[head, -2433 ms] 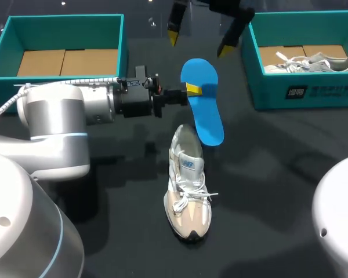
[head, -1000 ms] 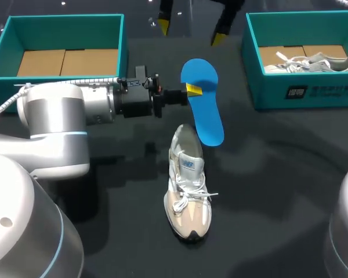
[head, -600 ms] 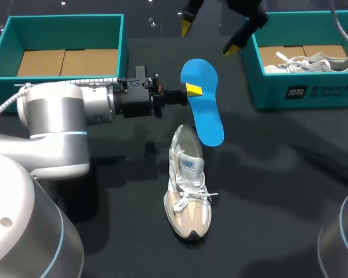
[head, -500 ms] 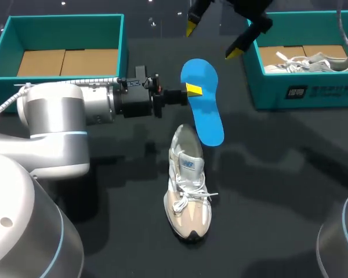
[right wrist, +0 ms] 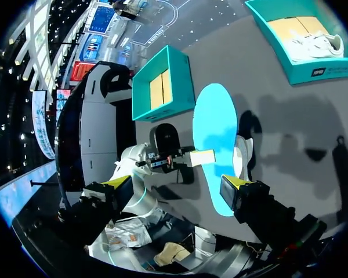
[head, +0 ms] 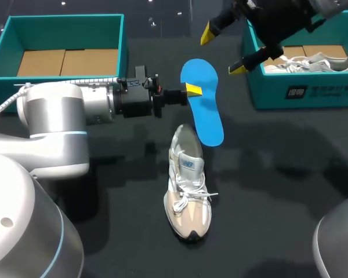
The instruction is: Take the shoe out of the shoebox, open the shoe tongue, remove and reinsert the insole, then place the shoe into the shoebox
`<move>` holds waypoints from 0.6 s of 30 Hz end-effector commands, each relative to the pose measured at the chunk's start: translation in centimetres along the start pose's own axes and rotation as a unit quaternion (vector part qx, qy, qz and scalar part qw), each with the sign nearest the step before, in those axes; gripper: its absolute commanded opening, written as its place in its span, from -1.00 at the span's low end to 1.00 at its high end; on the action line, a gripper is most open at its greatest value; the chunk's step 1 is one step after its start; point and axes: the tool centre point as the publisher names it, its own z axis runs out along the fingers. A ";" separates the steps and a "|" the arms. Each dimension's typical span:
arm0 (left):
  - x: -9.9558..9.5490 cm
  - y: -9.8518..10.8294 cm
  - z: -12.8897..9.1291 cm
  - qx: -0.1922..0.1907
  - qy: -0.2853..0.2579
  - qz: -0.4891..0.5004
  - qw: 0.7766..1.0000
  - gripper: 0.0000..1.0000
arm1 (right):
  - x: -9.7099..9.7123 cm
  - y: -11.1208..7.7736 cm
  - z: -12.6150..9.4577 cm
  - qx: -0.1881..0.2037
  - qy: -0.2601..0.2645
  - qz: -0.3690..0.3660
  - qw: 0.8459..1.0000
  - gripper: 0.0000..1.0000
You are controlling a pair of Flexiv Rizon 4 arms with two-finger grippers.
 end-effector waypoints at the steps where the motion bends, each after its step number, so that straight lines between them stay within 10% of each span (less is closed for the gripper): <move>1: 0.0 0.1 0.0 0.002 0.000 0.000 1.000 -1.00 | -1.6 -0.2 0.3 -0.005 0.246 0.001 0.969 1.00; 18: 0.0 0.1 0.0 0.002 0.000 0.000 1.000 -1.00 | -5.1 0.1 0.7 -0.015 0.327 0.014 0.945 1.00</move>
